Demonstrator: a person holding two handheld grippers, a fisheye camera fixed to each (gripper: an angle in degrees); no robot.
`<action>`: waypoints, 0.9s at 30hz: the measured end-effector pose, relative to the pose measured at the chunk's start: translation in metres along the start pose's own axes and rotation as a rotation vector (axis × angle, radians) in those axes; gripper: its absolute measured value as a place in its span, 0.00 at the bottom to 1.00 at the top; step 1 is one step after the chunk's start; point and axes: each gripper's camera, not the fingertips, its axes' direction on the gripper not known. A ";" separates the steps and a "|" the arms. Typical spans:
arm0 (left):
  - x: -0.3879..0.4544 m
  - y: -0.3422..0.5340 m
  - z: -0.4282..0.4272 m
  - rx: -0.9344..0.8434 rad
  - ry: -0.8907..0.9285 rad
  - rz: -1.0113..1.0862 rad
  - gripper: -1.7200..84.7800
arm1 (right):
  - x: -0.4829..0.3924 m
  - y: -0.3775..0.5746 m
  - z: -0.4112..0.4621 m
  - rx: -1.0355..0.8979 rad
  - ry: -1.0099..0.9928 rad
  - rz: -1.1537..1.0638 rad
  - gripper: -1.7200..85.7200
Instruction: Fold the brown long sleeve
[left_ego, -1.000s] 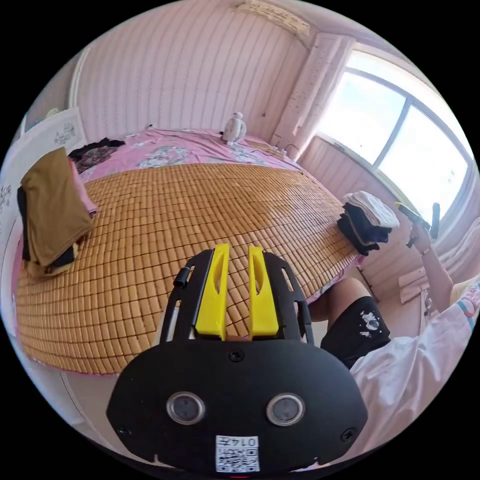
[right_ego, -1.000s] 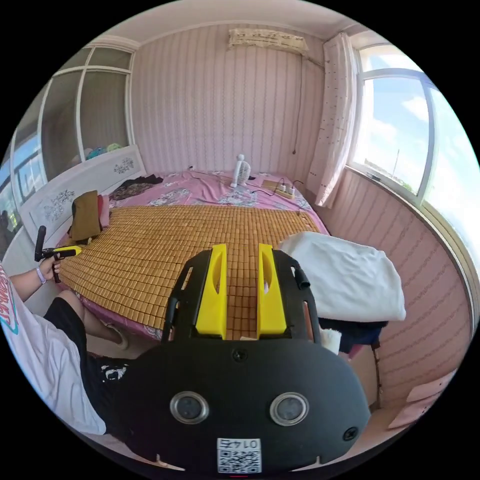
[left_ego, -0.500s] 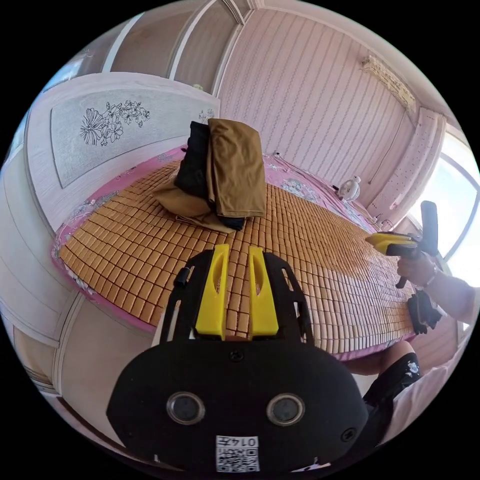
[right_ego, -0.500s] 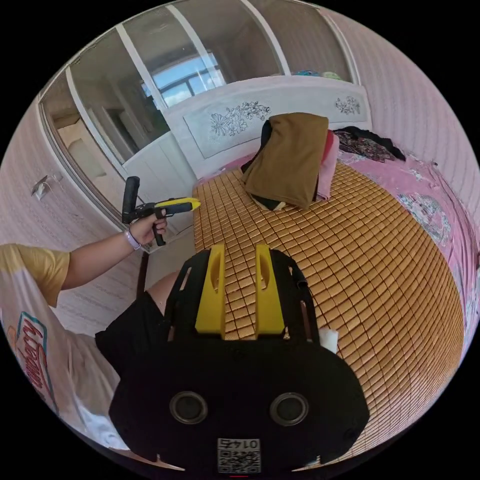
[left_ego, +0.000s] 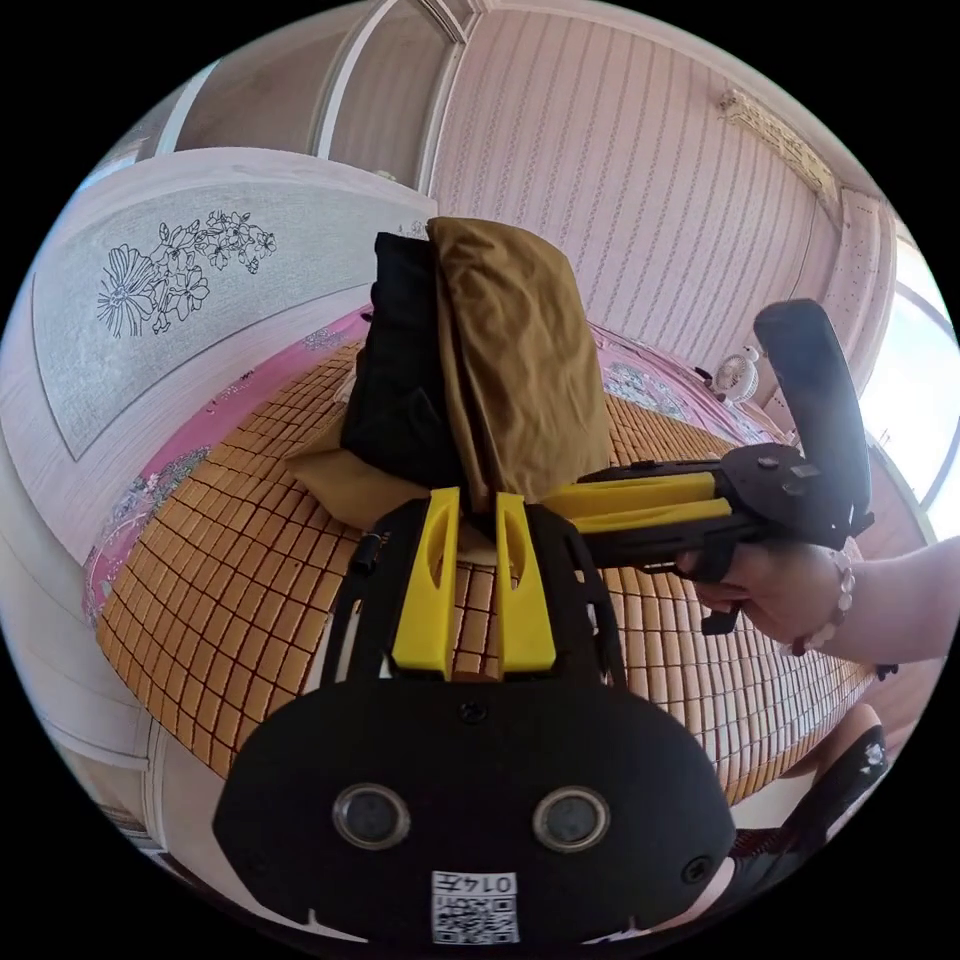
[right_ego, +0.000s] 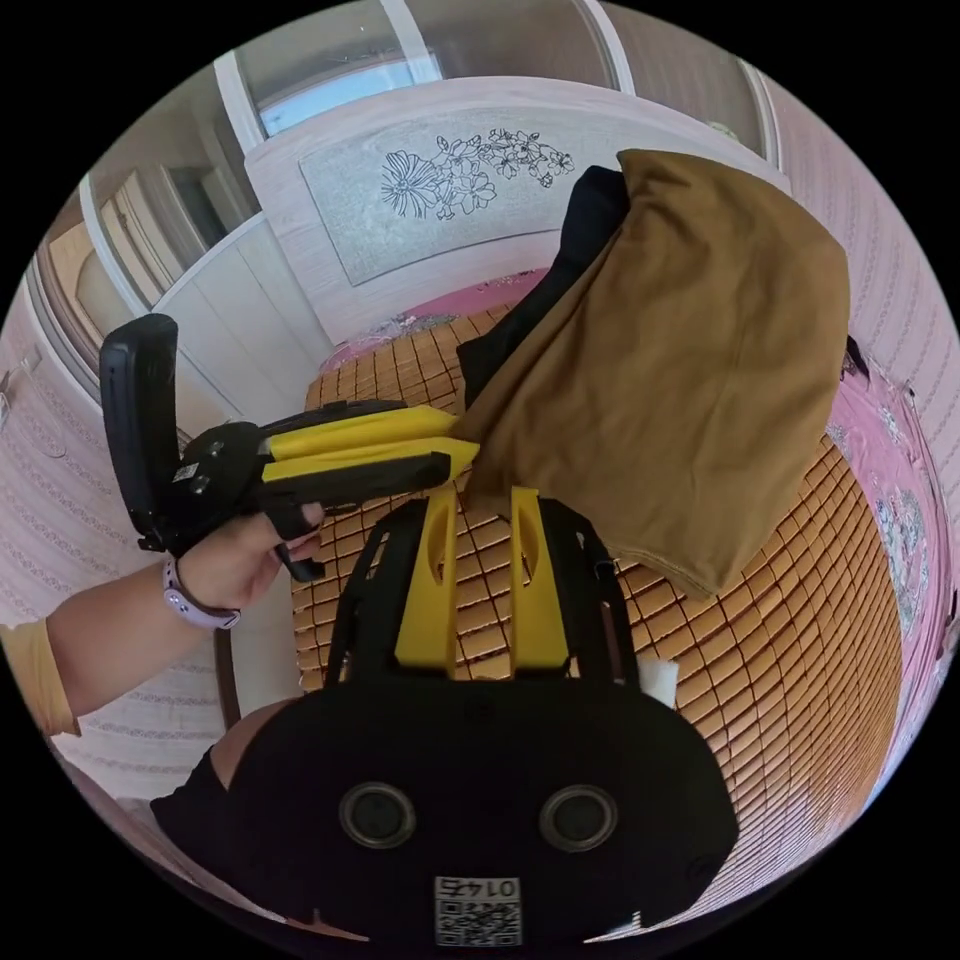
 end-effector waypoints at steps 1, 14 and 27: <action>0.002 -0.003 -0.003 -0.005 -0.016 0.014 0.03 | 0.005 0.000 -0.005 0.006 -0.007 0.004 0.05; 0.035 -0.033 -0.150 0.216 0.223 0.119 0.01 | 0.120 0.220 -0.336 0.469 0.166 0.329 0.02; 0.142 0.146 -0.156 -0.223 0.542 0.081 0.01 | 0.037 0.563 -0.268 0.043 0.160 0.785 0.13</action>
